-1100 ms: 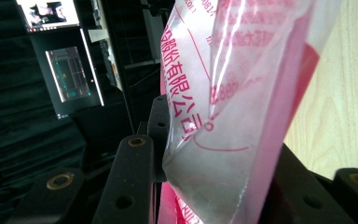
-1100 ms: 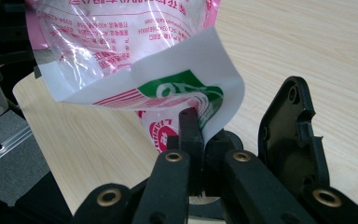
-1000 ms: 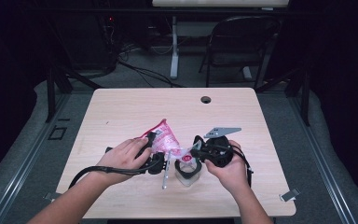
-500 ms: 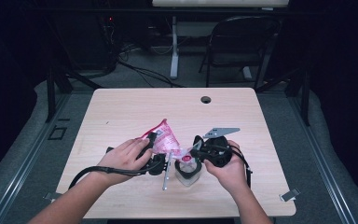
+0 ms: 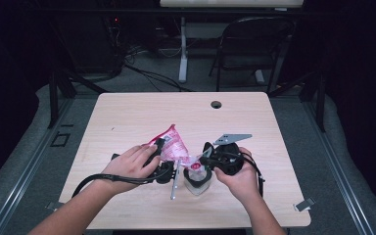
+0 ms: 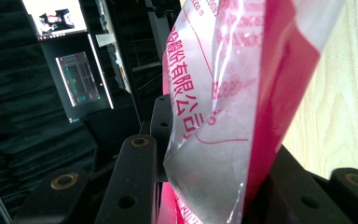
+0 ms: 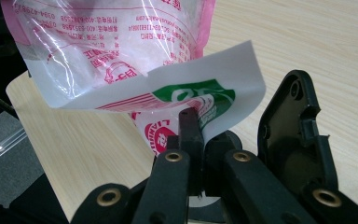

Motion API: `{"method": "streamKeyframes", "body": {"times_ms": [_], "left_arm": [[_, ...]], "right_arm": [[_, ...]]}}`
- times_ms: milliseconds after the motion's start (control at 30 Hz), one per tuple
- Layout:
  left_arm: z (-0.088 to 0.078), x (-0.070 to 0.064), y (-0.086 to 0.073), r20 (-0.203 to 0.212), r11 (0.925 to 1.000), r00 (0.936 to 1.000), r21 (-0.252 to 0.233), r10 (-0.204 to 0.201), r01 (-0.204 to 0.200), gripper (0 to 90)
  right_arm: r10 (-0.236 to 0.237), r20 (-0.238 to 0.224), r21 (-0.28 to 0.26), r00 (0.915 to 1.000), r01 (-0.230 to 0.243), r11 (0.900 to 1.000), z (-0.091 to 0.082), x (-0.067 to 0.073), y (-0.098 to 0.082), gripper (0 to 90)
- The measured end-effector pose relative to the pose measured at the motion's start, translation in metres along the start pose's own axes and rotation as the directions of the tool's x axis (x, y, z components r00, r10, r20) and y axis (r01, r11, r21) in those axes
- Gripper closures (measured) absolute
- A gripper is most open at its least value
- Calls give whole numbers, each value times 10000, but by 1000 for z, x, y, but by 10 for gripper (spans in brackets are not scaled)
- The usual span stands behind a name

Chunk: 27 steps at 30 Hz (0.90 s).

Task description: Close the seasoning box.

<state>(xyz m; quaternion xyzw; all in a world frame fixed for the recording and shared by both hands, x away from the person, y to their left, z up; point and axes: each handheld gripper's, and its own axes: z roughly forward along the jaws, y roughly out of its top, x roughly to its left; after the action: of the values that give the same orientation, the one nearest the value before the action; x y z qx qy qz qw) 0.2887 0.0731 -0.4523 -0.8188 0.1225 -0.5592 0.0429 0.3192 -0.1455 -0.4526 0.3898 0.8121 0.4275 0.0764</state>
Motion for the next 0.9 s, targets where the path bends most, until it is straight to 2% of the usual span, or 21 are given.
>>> {"method": "streamKeyframes", "body": {"times_ms": [900], "left_arm": [[-3,5,1,229,9991,9989,110,418,-420,728]], "right_arm": [[-16,-27,10,10000,16,10000,0,0,0,900]]}}
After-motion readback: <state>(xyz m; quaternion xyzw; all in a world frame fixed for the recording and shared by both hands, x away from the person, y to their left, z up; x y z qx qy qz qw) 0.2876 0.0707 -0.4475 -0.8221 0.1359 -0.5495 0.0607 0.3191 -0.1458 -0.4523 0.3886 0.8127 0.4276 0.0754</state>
